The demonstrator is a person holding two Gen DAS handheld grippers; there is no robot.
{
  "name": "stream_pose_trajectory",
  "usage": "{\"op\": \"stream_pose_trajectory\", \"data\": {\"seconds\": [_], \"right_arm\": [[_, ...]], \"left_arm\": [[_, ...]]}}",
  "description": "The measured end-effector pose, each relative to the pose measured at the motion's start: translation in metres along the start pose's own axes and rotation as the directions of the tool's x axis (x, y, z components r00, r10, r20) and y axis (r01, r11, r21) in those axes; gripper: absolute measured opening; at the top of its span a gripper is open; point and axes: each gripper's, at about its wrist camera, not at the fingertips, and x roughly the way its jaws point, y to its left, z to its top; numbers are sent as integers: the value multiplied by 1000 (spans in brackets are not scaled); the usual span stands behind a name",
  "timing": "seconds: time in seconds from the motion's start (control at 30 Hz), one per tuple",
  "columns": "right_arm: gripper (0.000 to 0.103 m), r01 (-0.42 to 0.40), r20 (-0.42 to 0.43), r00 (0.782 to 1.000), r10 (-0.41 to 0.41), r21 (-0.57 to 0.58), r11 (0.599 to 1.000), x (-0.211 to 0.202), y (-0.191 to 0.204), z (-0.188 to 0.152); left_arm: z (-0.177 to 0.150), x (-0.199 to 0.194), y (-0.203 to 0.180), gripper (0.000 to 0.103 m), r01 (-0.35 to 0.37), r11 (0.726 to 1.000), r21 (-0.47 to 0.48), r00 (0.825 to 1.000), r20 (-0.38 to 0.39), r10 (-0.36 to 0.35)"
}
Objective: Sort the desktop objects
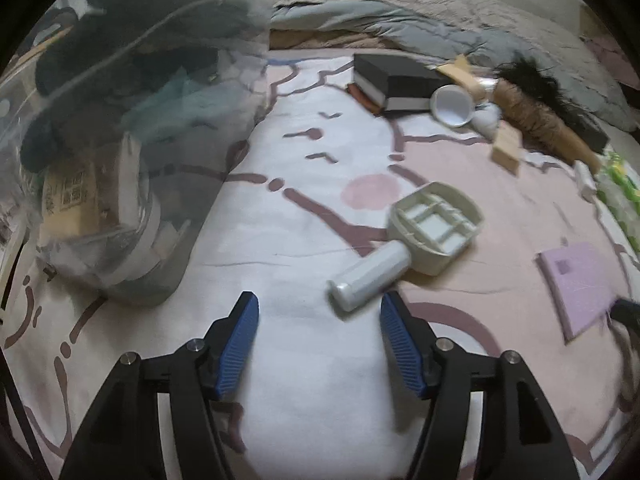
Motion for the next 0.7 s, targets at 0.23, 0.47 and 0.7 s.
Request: {"op": "stream_pose_trajectory", "data": {"seconds": [0.23, 0.47, 0.7], "right_arm": [[13, 30, 41, 999, -34, 93, 995, -11, -26, 6], [13, 51, 27, 998, -53, 66, 997, -6, -20, 8], [13, 42, 30, 999, -45, 76, 996, -5, -21, 7]], "left_arm": [[5, -21, -10, 75, 245, 968, -61, 967, 84, -240], [42, -9, -28, 87, 226, 974, -21, 963, 157, -220], [60, 28, -42, 86, 215, 976, -6, 970, 113, -213]]}}
